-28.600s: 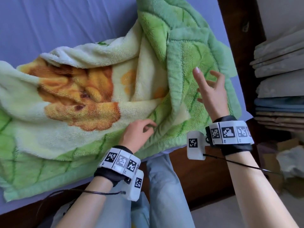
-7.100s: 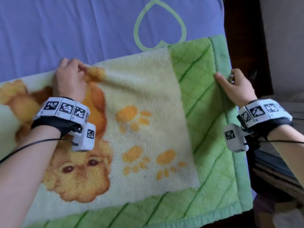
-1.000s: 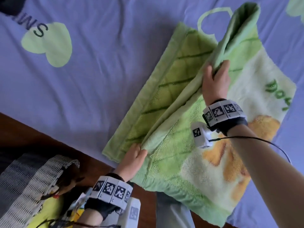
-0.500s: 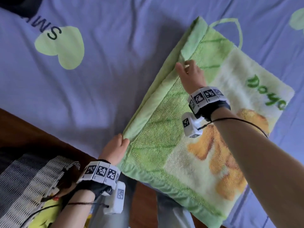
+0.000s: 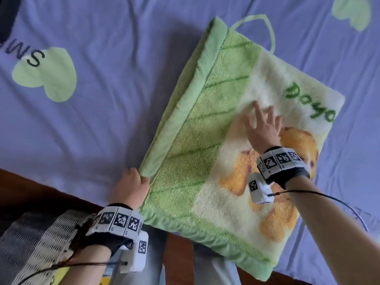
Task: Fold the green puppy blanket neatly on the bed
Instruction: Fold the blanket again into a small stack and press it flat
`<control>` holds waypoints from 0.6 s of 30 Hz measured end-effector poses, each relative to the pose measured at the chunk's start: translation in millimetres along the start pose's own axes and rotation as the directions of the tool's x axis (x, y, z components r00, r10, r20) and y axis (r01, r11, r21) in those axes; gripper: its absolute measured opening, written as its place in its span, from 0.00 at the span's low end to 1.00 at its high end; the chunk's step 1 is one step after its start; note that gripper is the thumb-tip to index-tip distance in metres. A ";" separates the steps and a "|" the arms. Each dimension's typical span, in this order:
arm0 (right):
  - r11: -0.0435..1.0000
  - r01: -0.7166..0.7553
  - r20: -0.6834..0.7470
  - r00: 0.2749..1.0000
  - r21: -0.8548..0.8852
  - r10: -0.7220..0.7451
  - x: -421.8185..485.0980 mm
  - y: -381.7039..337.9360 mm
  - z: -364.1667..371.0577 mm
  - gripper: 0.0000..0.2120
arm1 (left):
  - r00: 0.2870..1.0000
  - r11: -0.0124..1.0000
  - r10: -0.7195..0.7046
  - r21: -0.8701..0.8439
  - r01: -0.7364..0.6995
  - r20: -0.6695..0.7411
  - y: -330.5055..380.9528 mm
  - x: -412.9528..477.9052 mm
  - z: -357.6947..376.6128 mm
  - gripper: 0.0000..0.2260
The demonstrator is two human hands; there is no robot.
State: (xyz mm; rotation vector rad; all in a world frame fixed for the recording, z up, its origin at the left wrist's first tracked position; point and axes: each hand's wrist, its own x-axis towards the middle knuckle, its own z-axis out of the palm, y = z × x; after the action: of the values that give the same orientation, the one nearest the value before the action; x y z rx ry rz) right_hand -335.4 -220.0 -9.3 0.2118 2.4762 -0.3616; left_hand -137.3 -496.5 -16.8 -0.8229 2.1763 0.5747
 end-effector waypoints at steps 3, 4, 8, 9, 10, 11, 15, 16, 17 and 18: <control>0.989 0.103 0.007 0.995 0.104 -0.104 4.1 15.7 -5.8 0.26 | 0.989 0.994 0.098 -0.045 -0.103 -0.112 18.1 -2.1 -5.1 0.17; 0.981 0.125 -0.009 0.992 0.148 -0.126 7.1 19.7 -10.5 0.24 | 0.978 0.985 0.141 -0.079 -0.154 -0.154 25.2 -3.6 -8.0 0.23; 0.915 0.143 -0.145 0.985 0.377 -0.094 16.5 51.0 -44.4 0.21 | 0.900 0.916 0.382 -0.040 -0.398 -0.212 68.4 -6.1 -15.7 0.31; 0.898 0.138 -0.207 0.977 0.417 -0.054 18.3 58.5 -49.6 0.20 | 0.884 0.905 0.419 0.012 -0.426 -0.208 75.9 -4.2 -17.4 0.31; 0.902 0.131 -0.292 0.957 0.410 -0.006 20.5 70.3 -57.5 0.19 | 0.873 0.897 0.441 0.052 -0.440 -0.209 86.3 -0.8 -17.2 0.30; 0.922 0.124 -0.381 0.924 0.367 0.027 23.1 83.2 -65.5 0.18 | 0.869 0.893 0.449 0.079 -0.442 -0.211 97.8 3.5 -16.2 0.29; 0.981 0.076 -0.468 0.884 0.181 0.018 39.7 130.8 -87.6 0.23 | 0.913 0.932 0.361 0.098 -0.348 -0.190 131.1 29.9 -10.6 0.27; 0.988 0.035 -0.425 0.905 0.154 0.034 45.7 140.0 -92.1 0.25 | 0.934 0.948 0.316 0.092 -0.304 -0.167 135.4 38.0 -9.2 0.27; 0.989 -0.006 -0.374 0.926 0.147 0.061 51.9 145.9 -96.7 0.27 | 0.952 0.961 0.272 0.095 -0.261 -0.138 136.9 46.0 -8.4 0.27; 0.986 -0.036 -0.326 0.941 0.163 0.088 58.4 153.0 -100.6 0.28 | 0.966 0.968 0.234 0.114 -0.222 -0.112 138.1 53.8 -5.2 0.27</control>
State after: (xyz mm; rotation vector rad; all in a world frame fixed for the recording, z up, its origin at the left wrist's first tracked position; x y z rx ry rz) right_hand -402.1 -40.1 1.4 0.4476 2.7655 -0.5306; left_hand -265.4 -424.0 -34.3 -0.5712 2.4133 0.5331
